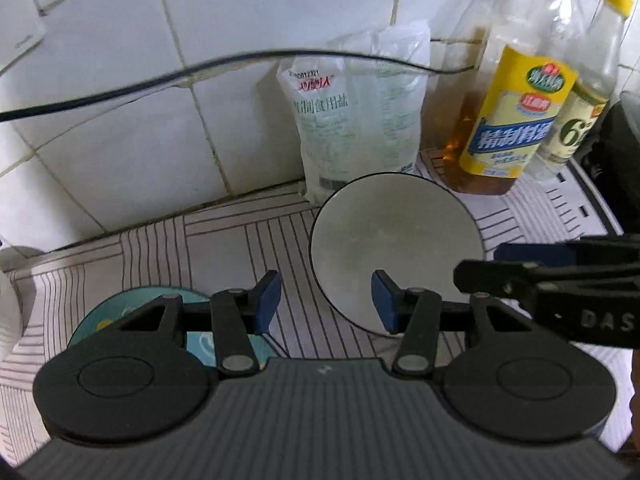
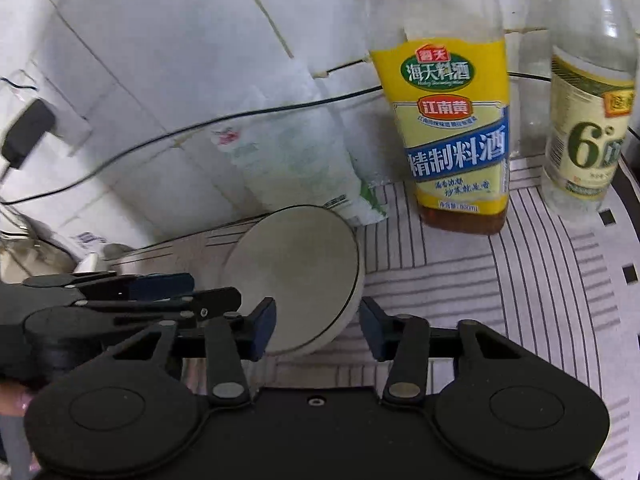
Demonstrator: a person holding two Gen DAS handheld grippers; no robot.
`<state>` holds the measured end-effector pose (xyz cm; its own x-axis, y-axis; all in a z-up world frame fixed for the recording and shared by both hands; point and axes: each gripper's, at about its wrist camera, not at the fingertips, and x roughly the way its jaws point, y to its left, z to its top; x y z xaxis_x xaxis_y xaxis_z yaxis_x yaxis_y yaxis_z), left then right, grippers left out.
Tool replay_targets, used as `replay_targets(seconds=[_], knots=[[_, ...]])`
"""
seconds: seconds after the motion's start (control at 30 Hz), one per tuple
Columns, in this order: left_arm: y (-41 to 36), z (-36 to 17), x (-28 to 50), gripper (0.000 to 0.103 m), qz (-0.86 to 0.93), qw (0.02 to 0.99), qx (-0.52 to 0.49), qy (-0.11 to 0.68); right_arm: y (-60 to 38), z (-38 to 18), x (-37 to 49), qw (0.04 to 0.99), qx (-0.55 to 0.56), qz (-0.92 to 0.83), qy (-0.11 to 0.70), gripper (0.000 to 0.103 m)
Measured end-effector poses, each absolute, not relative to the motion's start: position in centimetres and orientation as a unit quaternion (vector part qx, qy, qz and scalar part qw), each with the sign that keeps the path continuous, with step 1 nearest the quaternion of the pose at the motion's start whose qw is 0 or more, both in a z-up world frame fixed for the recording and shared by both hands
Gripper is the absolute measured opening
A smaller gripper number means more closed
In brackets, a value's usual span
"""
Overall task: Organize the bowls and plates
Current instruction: 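Move the left gripper to the second white bowl and grip its rim, then carry the second bowl onto the first bowl and open the left gripper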
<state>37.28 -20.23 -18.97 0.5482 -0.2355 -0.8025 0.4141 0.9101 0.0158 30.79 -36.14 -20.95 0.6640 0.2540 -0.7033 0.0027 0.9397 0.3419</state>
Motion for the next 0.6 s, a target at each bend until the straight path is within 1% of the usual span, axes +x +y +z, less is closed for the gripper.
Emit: replay_targets(seconds=[0.03,0.13,0.17,0.2,0.27,0.3,0.33,0.47,0.6], knots=[[-20.4,-19.2,37.5,0.048,-0.186,0.873,0.103,0.439,-36.0,-21.2,31.2,0.899,0.155,0.065,0.405,0.042],[-20.8,-19.7,37.9,0.046,-0.188,0.869,0.104,0.445,-35.9,-21.7,32.0,0.9,0.139,0.042,0.412,0.03],[-20.8,-19.8,38.0,0.044,-0.19,0.868,0.103,0.447,-36.0,-21.8,32.2,0.898,0.138,0.037,0.416,0.024],[-20.8,-19.8,37.9,0.038,-0.196,0.867,0.102,0.448,-36.1,-22.0,32.3,0.897,0.141,0.032,0.418,0.02],[-20.9,-19.8,37.8,0.033,-0.206,0.865,0.103,0.447,-36.4,-22.1,32.2,0.895,0.154,0.035,0.417,0.018],[-20.9,-19.8,37.7,0.028,-0.209,0.863,0.104,0.447,-36.5,-22.2,32.2,0.894,0.158,0.033,0.417,0.017],[-20.9,-19.8,37.6,0.027,-0.211,0.863,0.107,0.447,-36.6,-22.3,32.2,0.893,0.162,0.031,0.419,0.016],[-20.8,-19.9,37.7,0.016,-0.216,0.859,0.103,0.452,-36.9,-23.0,32.4,0.888,0.169,0.015,0.426,0.014],[-20.5,-20.1,38.2,0.015,-0.211,0.855,0.065,0.47,-37.7,-24.0,32.5,0.878,0.211,0.012,0.429,0.011]])
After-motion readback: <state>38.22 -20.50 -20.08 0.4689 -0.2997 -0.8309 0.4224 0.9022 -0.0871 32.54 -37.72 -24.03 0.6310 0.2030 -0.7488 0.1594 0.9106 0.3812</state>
